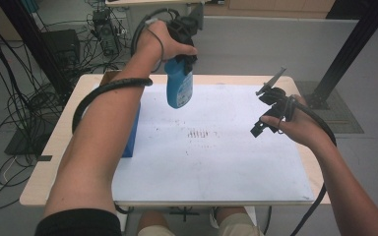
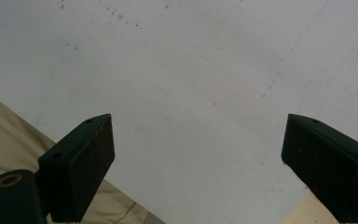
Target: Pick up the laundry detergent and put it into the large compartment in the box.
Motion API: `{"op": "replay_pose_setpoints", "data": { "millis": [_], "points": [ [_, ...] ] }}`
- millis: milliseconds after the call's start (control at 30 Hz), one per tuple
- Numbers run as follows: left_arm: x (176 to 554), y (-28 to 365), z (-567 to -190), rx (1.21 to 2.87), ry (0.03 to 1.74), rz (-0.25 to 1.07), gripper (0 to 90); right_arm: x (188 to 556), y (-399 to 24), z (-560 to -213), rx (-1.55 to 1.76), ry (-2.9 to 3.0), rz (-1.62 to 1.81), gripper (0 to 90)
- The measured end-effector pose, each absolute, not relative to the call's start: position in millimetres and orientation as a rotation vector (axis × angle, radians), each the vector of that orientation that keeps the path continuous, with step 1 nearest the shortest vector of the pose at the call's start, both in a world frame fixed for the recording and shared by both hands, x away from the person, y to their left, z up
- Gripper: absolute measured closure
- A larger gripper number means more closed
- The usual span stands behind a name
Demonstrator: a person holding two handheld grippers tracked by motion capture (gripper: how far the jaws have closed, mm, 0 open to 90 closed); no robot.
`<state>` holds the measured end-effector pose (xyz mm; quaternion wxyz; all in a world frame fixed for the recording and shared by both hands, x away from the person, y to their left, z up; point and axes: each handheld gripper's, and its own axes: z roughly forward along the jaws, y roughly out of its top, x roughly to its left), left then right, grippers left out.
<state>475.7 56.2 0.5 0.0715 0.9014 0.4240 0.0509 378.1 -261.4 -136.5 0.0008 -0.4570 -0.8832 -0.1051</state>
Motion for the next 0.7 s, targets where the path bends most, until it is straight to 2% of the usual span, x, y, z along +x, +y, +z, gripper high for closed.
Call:
{"op": "replay_pose_setpoints", "data": {
  "millis": [333, 700],
  "points": [
    [456, 86, 70, 2.632, 1.375, 0.238, 37.8, 378, -261, -134, -1.434, -2.780, -0.334, 9.6],
    [432, 132, 131, 2.495, 1.587, 0.310, 37.8, 377, -258, -130, -1.424, -2.791, -0.334, 9.6]
  ]
}}
